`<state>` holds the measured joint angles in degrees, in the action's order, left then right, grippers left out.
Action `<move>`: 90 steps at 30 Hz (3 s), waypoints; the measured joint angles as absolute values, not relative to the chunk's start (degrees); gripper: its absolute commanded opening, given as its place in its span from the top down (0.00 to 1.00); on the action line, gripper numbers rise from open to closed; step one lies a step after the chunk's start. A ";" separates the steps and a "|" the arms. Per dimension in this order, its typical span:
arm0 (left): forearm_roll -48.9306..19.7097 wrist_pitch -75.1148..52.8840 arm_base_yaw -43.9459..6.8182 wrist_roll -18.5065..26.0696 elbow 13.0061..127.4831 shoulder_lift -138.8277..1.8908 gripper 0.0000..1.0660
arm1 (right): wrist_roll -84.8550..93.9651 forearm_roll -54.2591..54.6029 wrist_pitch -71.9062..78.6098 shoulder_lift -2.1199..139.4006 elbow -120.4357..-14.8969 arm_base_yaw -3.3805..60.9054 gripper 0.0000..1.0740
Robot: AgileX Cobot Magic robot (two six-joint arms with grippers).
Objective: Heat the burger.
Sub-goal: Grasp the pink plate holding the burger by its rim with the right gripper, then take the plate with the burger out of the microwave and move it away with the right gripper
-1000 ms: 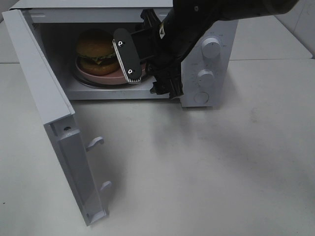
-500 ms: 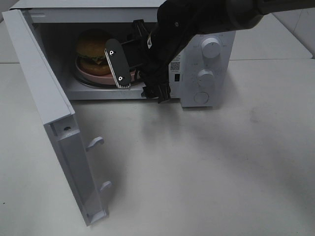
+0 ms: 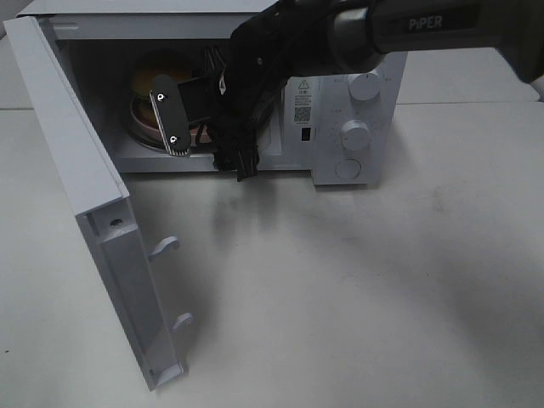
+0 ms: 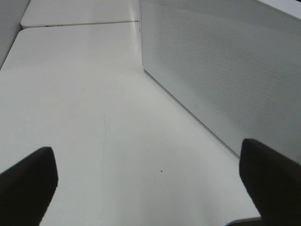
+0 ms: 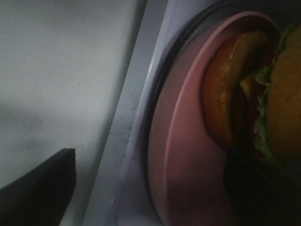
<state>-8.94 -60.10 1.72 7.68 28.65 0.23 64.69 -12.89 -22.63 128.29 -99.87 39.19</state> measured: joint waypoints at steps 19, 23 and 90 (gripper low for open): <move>-8.94 -60.05 1.72 7.68 28.65 0.23 0.06 | 62.80 -11.80 -30.19 137.62 -112.99 39.30 0.40; -8.94 -60.05 1.72 7.68 28.65 0.23 0.06 | 62.74 -11.00 -31.57 138.66 -114.42 38.96 0.78; -8.94 -59.99 1.72 7.68 28.65 0.23 0.06 | 96.77 8.65 -19.88 110.98 -75.97 38.27 1.00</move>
